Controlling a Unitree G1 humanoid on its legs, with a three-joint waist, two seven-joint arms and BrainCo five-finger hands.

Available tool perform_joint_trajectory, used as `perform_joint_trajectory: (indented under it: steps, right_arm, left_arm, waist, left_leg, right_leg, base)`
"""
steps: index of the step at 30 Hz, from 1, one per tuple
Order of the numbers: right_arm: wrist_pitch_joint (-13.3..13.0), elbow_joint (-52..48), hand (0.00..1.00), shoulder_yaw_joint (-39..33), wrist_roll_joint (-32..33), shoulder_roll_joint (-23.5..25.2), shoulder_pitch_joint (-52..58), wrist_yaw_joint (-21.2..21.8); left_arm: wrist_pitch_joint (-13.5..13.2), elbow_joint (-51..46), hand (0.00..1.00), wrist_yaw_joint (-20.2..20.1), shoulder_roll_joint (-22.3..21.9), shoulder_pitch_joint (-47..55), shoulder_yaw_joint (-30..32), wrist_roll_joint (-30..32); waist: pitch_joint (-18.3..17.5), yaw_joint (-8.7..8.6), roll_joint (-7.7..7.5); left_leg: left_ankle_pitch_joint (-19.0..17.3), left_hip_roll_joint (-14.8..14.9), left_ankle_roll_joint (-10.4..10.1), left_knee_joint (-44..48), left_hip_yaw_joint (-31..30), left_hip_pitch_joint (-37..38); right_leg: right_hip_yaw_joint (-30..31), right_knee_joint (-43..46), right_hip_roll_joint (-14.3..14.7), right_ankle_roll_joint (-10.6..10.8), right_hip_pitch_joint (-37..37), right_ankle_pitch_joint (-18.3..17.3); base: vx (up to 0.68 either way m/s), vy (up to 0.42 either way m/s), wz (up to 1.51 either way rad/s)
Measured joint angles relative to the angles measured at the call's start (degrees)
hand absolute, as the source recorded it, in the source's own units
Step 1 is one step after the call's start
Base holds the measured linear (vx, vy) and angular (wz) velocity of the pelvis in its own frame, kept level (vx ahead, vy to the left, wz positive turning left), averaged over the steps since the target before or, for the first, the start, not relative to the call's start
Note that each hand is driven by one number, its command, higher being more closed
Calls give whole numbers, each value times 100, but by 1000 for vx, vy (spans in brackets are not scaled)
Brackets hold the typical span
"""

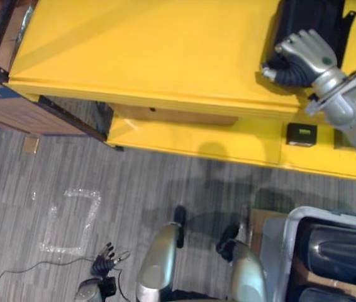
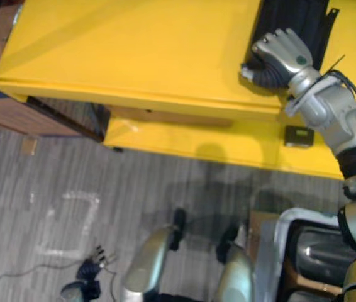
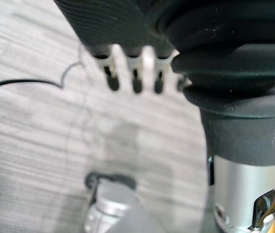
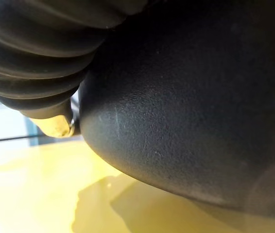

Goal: Walk over and take plastic housings, then place them on the shelf

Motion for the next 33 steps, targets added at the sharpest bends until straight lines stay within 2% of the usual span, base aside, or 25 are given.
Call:
perform_joint_trajectory:
  steps: [2, 6, 13, 14, 19, 28, 33]
  right_arm:
    - [98, 1, 100, 68, 7, -55, 0, 0]
    - [459, 78, 100, 79, 166, -89, -3, -3]
    - [651, 588, 100, 44, 288, -144, -6, -73]
    - [654, 659, 0, 7, 291, -155, -6, -73]
    - [673, 758, 0, -131, 398, -274, -9, -93]
    - [644, 948, 0, -179, 374, -287, -12, -460]
    - [497, 951, 0, -187, 32, -295, -12, -512]
  left_arm:
    - [-1, -3, 0, -20, 0, 0, 0, 0]
    - [-2, 2, 0, -37, 0, 0, 0, 0]
    - [-10, 3, 0, -31, -1, 0, 2, -2]
    - [-13, 2, 0, -30, -2, 0, 1, -2]
    - [-19, 5, 0, -30, -2, 0, 1, -3]
    - [-38, 11, 0, -30, -2, 0, -1, -2]
    - [-63, 10, 0, -30, -1, 0, -2, -2]
  waist:
    - [1, 28, 2]
    - [9, 39, 18]
    - [41, 42, 84]
    - [41, 42, 84]
    - [41, 45, 84]
    - [41, 45, 84]
    - [41, 44, 84]
  left_leg:
    - [-3, 6, -5, -2, -11, 7]
    - [-12, 18, -16, -11, -22, 6]
    - [-11, 17, -17, -29, -19, 15]
    - [-10, 17, -17, -33, -17, 19]
    - [-10, 18, -17, -44, -4, 29]
    - [-9, 27, -19, -70, 18, 55]
    - [-8, 31, -20, -89, 30, 63]
  right_leg:
    - [-8, -8, 10, -2, 18, -1]
    - [-14, -8, 23, -18, 24, -9]
    - [-14, 10, 18, -17, 19, -9]
    - [-13, 10, 18, -19, 19, -10]
    - [-7, 11, 16, -25, 19, -15]
    - [13, 23, 16, -26, 19, -16]
    - [18, 9, 20, -26, 19, -15]
  base:
    - [-5, 3, 2]
    - [0, 0, 0]
    - [0, 0, 0]
    - [0, 0, 0]
    - [0, 0, 0]
    - [0, 0, 0]
    - [0, 0, 0]
